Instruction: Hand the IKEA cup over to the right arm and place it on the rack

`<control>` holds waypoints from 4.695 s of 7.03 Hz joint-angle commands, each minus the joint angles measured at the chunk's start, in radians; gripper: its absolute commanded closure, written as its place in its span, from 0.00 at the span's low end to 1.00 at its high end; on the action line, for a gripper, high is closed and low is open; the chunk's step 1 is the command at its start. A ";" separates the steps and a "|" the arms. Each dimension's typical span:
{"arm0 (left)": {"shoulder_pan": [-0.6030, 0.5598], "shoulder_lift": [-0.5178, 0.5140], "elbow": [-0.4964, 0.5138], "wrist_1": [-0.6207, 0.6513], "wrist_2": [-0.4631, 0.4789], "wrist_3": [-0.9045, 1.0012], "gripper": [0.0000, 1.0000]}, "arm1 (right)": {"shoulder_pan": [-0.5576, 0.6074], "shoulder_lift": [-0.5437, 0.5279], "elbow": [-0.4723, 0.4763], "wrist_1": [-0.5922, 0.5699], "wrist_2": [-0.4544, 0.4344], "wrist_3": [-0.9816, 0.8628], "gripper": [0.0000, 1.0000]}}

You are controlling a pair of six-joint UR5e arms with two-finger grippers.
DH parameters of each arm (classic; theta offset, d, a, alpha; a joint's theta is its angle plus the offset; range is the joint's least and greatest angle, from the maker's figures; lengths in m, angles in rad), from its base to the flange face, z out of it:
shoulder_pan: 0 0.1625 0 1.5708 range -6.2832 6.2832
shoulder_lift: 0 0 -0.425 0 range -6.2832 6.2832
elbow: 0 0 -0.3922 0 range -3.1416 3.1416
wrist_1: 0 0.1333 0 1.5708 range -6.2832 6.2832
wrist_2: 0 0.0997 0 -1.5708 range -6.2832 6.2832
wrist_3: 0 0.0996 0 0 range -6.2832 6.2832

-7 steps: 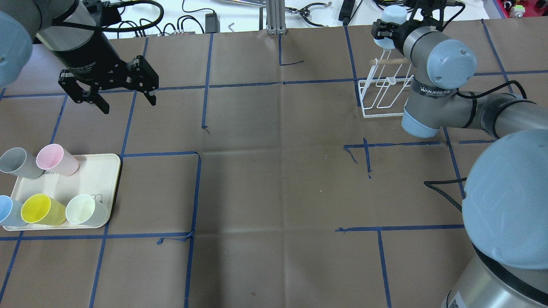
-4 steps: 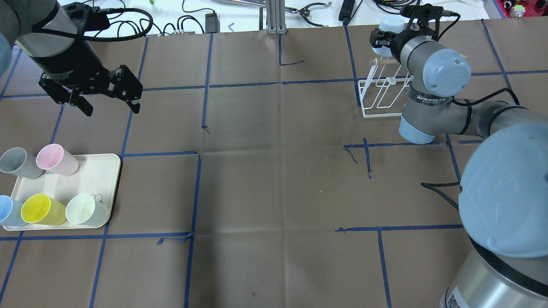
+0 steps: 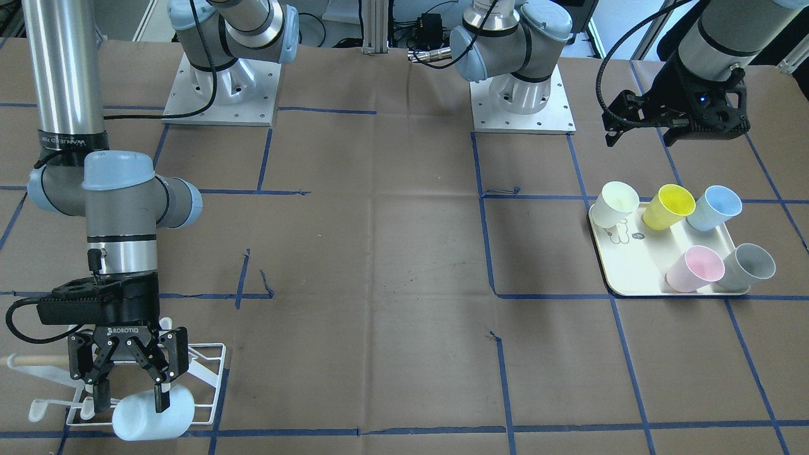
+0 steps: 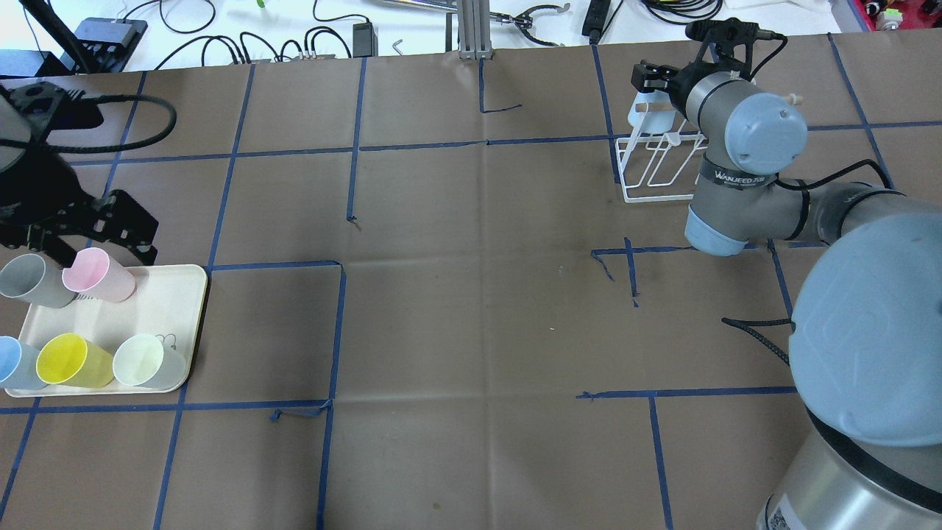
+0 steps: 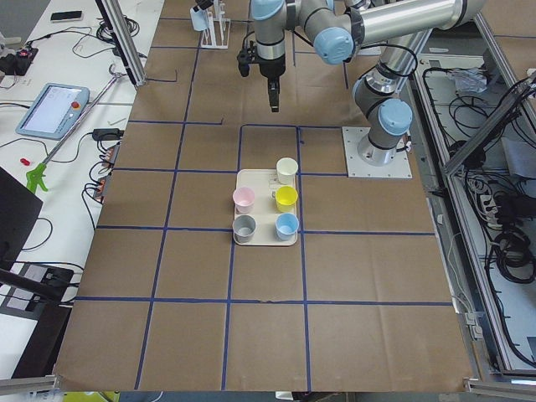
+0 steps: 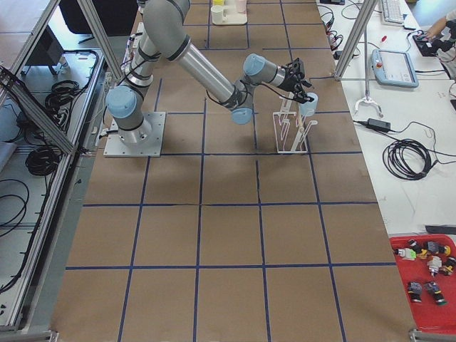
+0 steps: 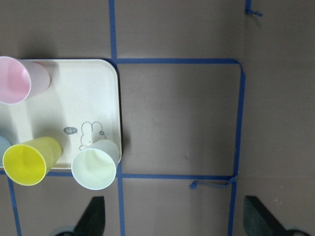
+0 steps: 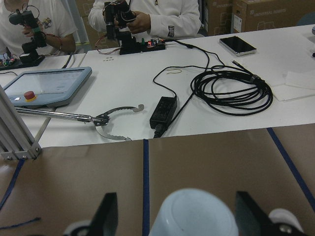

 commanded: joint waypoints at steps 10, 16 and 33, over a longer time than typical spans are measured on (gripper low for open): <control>0.141 -0.129 -0.455 0.540 0.002 0.171 0.05 | 0.102 -0.437 0.003 0.381 0.054 0.338 0.00; 0.149 -0.142 -0.454 0.552 0.039 0.175 0.75 | 0.222 -0.514 0.220 0.090 0.173 1.272 0.00; -0.173 -0.225 0.165 0.566 -0.913 -0.062 1.00 | 0.232 -0.496 0.299 -0.128 0.202 1.509 0.00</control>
